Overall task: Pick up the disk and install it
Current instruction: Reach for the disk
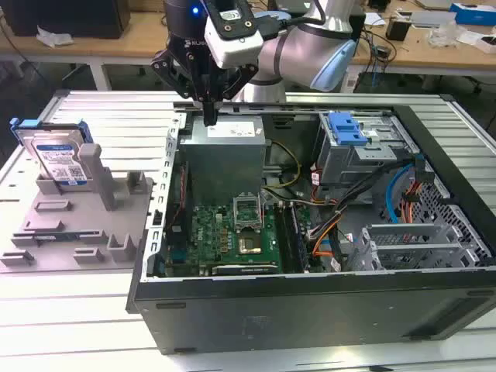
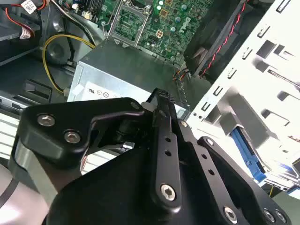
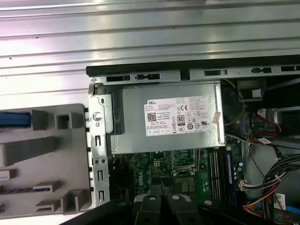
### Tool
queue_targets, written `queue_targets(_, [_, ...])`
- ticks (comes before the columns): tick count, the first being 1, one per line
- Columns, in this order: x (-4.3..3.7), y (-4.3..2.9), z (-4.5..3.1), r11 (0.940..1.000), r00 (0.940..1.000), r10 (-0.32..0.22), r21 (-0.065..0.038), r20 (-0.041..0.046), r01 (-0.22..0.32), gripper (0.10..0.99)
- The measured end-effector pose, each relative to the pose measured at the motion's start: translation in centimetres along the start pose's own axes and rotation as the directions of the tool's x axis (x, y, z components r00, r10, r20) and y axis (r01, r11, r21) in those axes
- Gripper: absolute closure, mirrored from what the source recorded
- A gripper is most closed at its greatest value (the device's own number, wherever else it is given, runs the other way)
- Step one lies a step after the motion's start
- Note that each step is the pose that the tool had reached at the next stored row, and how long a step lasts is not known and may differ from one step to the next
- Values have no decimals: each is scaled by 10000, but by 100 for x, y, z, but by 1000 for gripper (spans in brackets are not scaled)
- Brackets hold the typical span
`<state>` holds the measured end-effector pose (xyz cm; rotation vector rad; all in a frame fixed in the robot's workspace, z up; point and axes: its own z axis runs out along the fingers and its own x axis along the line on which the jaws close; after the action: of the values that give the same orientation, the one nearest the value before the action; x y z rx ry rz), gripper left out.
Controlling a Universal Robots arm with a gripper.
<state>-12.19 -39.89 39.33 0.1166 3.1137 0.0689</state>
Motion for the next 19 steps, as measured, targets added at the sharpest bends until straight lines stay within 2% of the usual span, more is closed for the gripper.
queue_targets(8, [2, 0, 0, 10000, 10000, -1, 0, 0, 1, 980])
queue_targets(10, [30, 1, 2, 10000, 10000, 2, 2, -28, -2, 980])
queue_targets(12, [93, 8, 5, 10000, 10000, 4, 5, -65, -4, 980])
queue_targets(13, [205, 38, 12, 10000, 9999, 6, 9, -110, -6, 980])
queue_targets(16, [376, 132, 28, 10000, 9998, 7, 14, -180, -7, 980])
queue_targets(19, [474, 181, 39, 10000, 9998, 11, 16, -211, -10, 980])
